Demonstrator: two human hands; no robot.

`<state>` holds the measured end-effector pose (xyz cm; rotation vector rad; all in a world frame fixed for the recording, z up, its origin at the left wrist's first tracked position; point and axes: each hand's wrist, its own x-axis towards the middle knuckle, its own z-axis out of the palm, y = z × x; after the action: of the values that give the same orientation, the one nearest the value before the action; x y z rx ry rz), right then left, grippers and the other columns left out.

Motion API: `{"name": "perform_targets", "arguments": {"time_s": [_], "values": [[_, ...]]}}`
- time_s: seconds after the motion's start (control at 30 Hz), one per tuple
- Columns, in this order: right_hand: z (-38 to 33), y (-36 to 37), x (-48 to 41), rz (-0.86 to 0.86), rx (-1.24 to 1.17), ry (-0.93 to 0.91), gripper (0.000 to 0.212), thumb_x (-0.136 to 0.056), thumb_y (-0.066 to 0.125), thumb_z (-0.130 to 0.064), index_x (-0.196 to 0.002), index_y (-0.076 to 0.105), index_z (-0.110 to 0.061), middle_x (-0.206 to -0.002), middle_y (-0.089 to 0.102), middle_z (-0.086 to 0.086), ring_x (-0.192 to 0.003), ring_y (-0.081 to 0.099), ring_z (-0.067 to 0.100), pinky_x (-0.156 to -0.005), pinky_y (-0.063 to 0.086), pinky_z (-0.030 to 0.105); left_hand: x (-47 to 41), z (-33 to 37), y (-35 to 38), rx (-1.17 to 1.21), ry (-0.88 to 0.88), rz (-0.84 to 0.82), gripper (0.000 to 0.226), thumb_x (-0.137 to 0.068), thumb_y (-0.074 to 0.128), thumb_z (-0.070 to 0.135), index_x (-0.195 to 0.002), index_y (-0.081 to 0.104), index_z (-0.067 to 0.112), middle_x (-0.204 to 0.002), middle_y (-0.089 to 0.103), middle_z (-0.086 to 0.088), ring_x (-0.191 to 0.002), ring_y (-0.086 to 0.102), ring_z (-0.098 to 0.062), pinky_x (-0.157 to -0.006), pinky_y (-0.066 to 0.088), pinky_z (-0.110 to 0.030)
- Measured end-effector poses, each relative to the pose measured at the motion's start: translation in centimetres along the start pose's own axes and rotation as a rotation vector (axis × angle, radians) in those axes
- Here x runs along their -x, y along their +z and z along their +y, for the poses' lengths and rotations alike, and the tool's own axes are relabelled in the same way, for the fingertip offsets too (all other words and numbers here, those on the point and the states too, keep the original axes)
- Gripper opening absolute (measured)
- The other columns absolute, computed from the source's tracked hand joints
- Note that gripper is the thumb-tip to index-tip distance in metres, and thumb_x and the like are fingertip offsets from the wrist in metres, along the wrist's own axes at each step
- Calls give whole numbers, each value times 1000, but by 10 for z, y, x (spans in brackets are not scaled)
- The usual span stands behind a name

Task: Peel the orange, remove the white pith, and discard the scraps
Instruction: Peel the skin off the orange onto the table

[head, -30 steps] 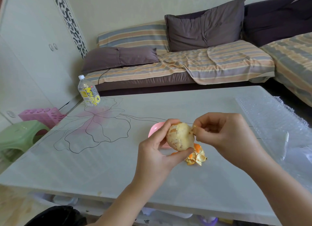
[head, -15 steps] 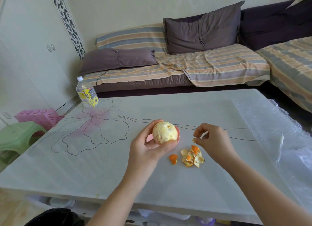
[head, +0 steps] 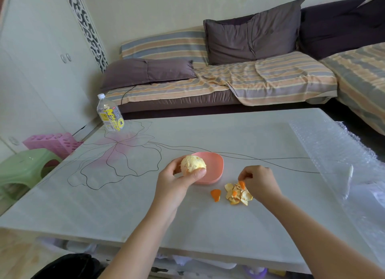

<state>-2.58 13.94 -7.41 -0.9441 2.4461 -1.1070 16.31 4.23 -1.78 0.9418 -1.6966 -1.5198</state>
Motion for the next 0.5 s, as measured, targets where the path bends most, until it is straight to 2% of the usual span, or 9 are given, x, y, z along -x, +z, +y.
{"name": "perform_targets", "arguments": {"time_s": [0.07, 0.17, 0.3, 0.4, 0.5], "values": [[1, 1, -2, -2, -8, 22, 35, -73, 37, 9, -76, 68, -7, -69, 58, 1, -58, 50, 18, -47, 37, 20, -3, -3, 1, -9, -34, 6, 51, -58, 88, 30, -105, 69, 26, -100, 72, 8, -99, 66, -8, -89, 51, -28], [5, 2, -6, -5, 31, 40, 31, -82, 34, 5, -92, 61, -7, -77, 52, 2, -68, 51, 22, -49, 36, 23, -6, -5, 3, -15, -68, -3, 60, -48, 86, 39, -104, 69, 25, -99, 73, 6, -99, 67, -11, -96, 52, -38], [14, 2, -10, 7, 75, 31, 34, -87, 30, 3, -106, 56, -7, -96, 53, 8, -78, 52, 24, -61, 38, 27, -6, -9, 8, -33, -99, -16, 69, -39, 84, 48, -102, 69, 25, -100, 73, 4, -100, 67, -13, -97, 50, -42], [19, 2, -10, 0, 95, 9, 37, -87, 34, 5, -105, 64, -7, -98, 61, 9, -77, 53, 21, -62, 39, 24, -7, -11, 12, -44, -130, -39, 73, -42, 85, 47, -108, 66, 24, -106, 71, 1, -102, 66, -15, -96, 51, -40], [25, 0, -7, 48, 60, 2, 34, -83, 42, 5, -89, 72, -10, -90, 68, 6, -74, 57, 18, -60, 41, 22, -14, -17, 19, -2, -188, -22, 61, -63, 87, 27, -116, 58, 15, -111, 65, -4, -102, 66, -19, -87, 53, -32]]}}
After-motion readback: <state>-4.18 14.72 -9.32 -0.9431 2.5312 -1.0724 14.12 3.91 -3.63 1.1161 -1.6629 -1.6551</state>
